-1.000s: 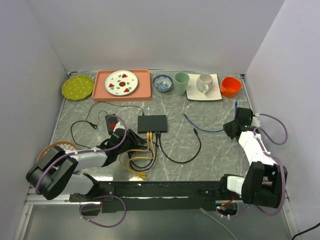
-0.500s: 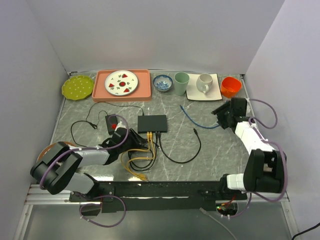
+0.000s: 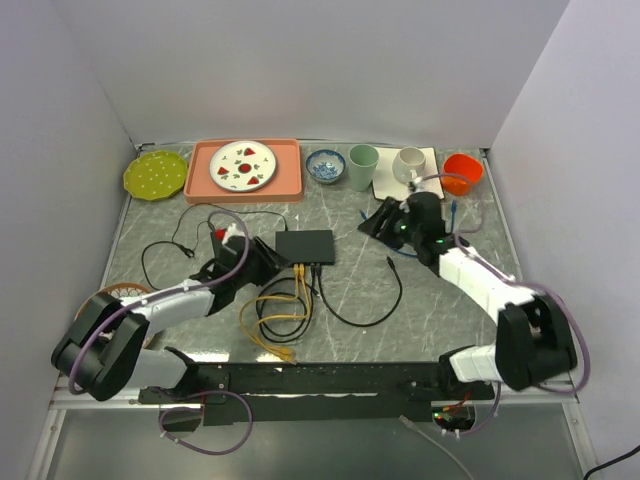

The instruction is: Pull the plug from the switch port

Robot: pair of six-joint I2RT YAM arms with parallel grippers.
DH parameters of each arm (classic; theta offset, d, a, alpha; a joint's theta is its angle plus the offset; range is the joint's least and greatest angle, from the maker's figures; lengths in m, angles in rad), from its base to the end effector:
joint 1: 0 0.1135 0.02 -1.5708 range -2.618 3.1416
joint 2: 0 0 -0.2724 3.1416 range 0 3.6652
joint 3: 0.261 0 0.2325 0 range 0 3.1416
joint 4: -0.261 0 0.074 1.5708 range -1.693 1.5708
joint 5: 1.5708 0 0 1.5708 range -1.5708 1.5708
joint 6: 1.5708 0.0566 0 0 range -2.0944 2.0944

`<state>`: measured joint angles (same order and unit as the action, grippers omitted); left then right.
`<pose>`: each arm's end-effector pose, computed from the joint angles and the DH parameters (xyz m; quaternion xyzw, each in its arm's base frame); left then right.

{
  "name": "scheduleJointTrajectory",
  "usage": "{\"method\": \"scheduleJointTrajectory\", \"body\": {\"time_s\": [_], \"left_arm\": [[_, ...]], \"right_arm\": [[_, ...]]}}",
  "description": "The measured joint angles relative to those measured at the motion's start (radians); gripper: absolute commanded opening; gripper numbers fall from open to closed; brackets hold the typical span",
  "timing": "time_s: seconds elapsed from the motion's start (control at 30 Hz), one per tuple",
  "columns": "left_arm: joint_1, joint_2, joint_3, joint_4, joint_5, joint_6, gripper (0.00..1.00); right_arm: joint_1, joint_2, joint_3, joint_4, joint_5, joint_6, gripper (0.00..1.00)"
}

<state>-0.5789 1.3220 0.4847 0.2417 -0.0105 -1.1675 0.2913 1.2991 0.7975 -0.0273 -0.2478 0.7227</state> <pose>0.2146 -0.1396 0.1776 -0.2586 0.8448 -0.3561 0.3045 0.2680 0.0948 0.2555 0.1241 0.8539 0.3335 0.3797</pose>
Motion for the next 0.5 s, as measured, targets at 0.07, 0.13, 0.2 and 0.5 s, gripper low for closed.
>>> {"method": "scheduleJointTrajectory", "body": {"time_s": [0.07, 0.13, 0.2, 0.5], "left_arm": [[0.044, -0.016, 0.024, -0.012, -0.006, 0.001, 0.45], [0.084, -0.018, 0.05, -0.024, -0.014, 0.001, 0.45], [0.108, -0.013, 0.078, -0.05, -0.029, 0.002, 0.45], [0.162, 0.167, 0.229, -0.1, -0.066, 0.005, 0.43]], "right_arm": [[0.029, 0.068, -0.011, 0.047, -0.054, -0.002, 0.57], [0.055, 0.152, -0.024, 0.097, -0.121, 0.007, 0.56], [0.071, 0.232, -0.036, 0.15, -0.18, 0.026, 0.56], [0.143, 0.405, -0.04, 0.298, -0.307, 0.089, 0.54]]}}
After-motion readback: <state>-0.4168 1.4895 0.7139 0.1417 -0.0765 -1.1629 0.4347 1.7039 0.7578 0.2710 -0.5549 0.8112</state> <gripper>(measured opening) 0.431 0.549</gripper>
